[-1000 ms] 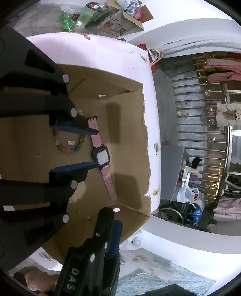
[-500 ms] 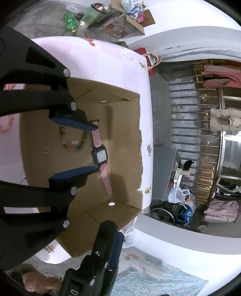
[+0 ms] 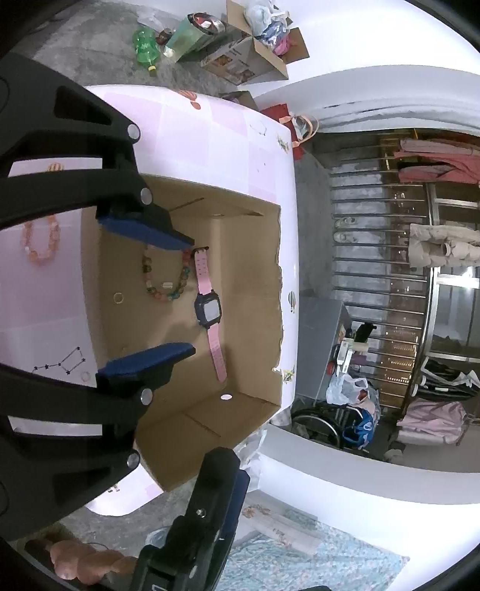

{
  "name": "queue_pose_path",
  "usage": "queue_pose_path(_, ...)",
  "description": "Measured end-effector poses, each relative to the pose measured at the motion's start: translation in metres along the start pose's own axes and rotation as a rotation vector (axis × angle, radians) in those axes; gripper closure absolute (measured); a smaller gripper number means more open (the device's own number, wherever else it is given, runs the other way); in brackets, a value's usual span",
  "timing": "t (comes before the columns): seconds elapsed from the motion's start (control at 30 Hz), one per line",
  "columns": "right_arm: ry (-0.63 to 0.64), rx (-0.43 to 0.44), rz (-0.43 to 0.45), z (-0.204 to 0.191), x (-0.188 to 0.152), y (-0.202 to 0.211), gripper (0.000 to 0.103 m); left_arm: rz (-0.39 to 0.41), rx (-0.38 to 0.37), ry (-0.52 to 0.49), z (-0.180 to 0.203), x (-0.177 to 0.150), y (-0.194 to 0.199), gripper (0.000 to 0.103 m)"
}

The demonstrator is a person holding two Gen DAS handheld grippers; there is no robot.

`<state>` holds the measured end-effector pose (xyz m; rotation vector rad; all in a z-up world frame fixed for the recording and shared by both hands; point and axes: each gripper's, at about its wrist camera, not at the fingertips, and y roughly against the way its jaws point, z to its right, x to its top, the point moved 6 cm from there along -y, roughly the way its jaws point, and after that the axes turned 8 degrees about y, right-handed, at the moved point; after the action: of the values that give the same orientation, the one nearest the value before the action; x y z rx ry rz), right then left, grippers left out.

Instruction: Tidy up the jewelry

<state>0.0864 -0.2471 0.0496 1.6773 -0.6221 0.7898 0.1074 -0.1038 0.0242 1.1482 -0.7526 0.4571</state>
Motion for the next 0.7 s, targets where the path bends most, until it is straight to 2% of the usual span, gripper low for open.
queue_pose_path(0.37, -0.006, 0.013, -0.006, -0.01, -0.012, 0.012, 0.044, -0.004, 0.0, 0.012, -0.004, -0.014, 0.014, 0.049)
queue_pose_path(0.7, -0.021, 0.025, -0.066, -0.02, -0.046, 0.014, 0.044, -0.008, 0.004, 0.02, -0.01, -0.032, 0.028, 0.047)
